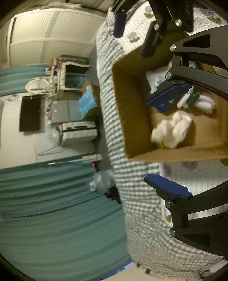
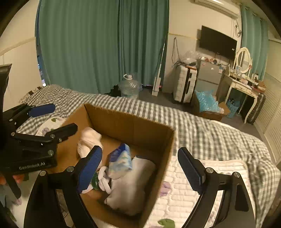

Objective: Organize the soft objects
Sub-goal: 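Lift both items over the cardboard box and open both tools, then grasp the white plastic nebulizer piece with the right tool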

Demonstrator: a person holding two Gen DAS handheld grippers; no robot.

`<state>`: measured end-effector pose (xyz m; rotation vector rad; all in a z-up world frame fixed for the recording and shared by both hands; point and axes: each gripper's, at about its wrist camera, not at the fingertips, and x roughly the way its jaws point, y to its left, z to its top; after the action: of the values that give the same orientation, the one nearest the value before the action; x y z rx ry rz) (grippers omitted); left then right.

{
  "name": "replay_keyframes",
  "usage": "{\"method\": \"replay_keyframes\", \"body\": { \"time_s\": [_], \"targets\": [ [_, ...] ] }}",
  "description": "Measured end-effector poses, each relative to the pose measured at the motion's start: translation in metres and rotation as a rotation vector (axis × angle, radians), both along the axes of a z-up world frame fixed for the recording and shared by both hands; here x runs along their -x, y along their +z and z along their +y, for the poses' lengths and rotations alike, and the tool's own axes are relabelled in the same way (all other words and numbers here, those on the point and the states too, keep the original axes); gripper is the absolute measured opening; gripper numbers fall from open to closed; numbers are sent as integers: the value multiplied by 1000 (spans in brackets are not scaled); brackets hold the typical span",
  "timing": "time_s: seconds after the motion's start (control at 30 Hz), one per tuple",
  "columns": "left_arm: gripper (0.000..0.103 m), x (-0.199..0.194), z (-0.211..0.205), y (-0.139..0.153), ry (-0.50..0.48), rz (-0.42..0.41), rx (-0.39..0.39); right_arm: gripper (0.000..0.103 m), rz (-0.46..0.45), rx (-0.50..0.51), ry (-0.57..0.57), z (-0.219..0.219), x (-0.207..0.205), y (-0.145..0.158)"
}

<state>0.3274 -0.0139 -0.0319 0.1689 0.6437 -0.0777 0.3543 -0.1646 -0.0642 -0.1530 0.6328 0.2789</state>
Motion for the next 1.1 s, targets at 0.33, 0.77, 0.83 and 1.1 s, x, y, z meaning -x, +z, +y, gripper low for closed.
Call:
{"method": "replay_keyframes", "body": {
  "time_s": [0.33, 0.77, 0.83, 1.1],
  "targets": [
    [103, 81, 16, 84, 1, -165, 25, 103, -157, 27, -26, -1, 98, 103],
    [103, 209, 26, 111, -69, -183, 63, 103, -169, 70, -8, 22, 228, 125],
    [103, 221, 28, 102, -65, -171, 74, 103, -163, 65, -2, 26, 241, 111],
    [103, 240, 38, 23, 42, -95, 111, 103, -16, 47, 29, 39, 238, 2]
  ]
}}
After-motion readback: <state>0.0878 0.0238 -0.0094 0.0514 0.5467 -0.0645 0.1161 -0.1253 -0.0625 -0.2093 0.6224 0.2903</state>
